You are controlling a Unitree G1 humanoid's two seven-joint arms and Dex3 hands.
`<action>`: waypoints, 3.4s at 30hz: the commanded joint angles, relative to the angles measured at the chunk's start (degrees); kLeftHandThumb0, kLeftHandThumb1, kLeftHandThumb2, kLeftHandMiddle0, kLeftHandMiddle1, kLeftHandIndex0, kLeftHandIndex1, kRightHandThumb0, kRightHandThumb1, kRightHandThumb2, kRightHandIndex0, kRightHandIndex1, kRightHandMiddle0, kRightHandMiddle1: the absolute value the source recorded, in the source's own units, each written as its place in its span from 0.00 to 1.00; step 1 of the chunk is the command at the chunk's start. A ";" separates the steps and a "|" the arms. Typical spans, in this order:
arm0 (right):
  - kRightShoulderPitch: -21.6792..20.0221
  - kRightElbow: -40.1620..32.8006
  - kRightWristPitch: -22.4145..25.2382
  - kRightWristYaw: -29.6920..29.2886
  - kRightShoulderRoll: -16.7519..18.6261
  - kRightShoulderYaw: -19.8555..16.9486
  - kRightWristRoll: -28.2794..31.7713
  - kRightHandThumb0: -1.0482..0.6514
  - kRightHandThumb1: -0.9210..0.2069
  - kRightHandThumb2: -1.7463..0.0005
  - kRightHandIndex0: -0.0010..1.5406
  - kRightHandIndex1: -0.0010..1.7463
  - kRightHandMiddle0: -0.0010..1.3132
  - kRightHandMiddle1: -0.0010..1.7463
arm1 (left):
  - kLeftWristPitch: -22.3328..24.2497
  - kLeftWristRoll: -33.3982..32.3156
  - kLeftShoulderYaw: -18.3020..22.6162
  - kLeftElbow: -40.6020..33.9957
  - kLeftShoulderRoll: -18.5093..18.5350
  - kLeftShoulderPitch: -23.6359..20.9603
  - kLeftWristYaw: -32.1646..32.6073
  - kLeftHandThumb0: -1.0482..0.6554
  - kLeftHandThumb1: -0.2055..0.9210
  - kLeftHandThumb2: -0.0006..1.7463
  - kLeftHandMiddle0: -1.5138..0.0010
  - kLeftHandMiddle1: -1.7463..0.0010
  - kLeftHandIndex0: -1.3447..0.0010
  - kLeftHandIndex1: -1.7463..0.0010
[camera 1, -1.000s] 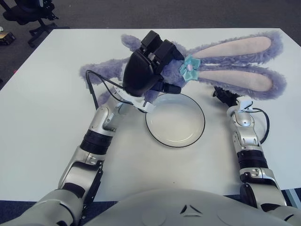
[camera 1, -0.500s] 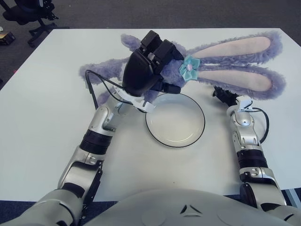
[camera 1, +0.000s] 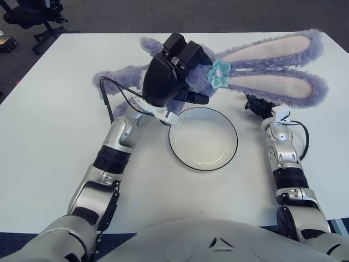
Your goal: Put the doll into the plate.
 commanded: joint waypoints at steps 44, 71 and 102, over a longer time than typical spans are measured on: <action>-2.15 4.96 6.54 0.27 -2.68 1.02 -2.49 0.41 0.00 0.79 0.48 0.93 0.27 0.90 | -12.85 -15.24 -9.23 33.38 1.92 -26.35 -26.84 0.70 0.66 0.49 0.45 0.00 0.52 0.00; -2.42 4.98 7.30 0.72 -3.09 1.35 -2.75 0.41 0.00 0.78 0.46 0.95 0.26 0.91 | -22.33 -22.84 -10.36 32.08 2.64 -24.85 -33.13 0.69 0.63 0.51 0.43 0.00 0.50 0.00; -7.02 10.43 10.06 1.01 -5.34 -1.75 -1.14 0.41 0.00 0.79 0.48 0.96 0.27 0.91 | -19.41 -29.44 -9.38 33.31 0.52 -28.85 -46.66 0.64 0.79 0.33 0.40 0.00 0.45 0.00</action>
